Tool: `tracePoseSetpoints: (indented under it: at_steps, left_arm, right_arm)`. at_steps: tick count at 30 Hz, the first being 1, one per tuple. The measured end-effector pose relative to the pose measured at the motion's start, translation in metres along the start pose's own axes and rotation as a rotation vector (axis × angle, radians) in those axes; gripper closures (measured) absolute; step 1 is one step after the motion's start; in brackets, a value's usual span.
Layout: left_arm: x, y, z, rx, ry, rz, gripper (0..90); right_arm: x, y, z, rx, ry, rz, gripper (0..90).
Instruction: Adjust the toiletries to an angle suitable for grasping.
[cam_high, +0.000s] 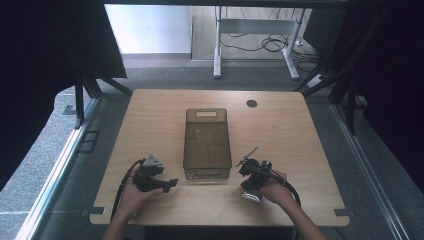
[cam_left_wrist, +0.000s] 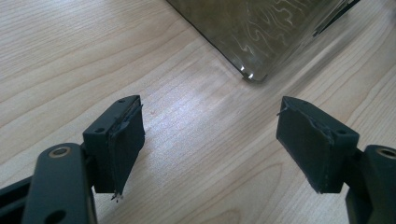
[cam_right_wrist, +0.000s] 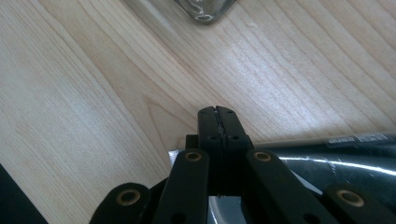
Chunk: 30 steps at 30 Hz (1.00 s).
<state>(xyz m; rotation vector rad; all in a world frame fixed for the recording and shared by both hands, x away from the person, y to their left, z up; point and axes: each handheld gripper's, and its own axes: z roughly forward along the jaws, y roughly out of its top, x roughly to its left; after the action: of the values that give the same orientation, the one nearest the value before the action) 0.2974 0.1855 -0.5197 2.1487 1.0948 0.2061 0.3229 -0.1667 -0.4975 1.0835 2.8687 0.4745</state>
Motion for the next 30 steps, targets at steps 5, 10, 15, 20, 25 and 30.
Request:
tracePoseSetpoints:
  at_steps: [5, 10, 15, 20, 25, 30]
  left_arm:
    - [0.000, 0.000, -0.001, -0.005, 0.001, -0.006, 23.8]
    - [0.000, 0.000, 0.000, 0.001, 0.001, 0.002, 23.8]
    - [-0.001, 0.000, 0.000, 0.002, 0.003, 0.001, 23.8]
    - [-0.001, 0.000, 0.000, 0.002, 0.001, 0.001, 23.8]
    - [0.000, 0.000, 0.001, 0.006, 0.002, 0.003, 23.8]
    - [0.000, 0.000, 0.001, 0.010, 0.003, 0.003, 23.8]
  right_arm:
    - [0.001, -0.001, 0.003, 0.012, 0.005, -0.005, 90.0]
    - [0.001, -0.005, 0.001, 0.013, 0.007, 0.009, 90.0]
    - [-0.002, -0.015, -0.003, 0.016, 0.003, 0.025, 90.0]
    - [-0.005, -0.025, -0.007, 0.010, -0.001, 0.041, 90.0]
    - [-0.007, -0.035, -0.011, 0.008, -0.004, 0.064, 90.0]
    - [-0.011, -0.045, -0.015, 0.003, -0.022, 0.080, 90.0]
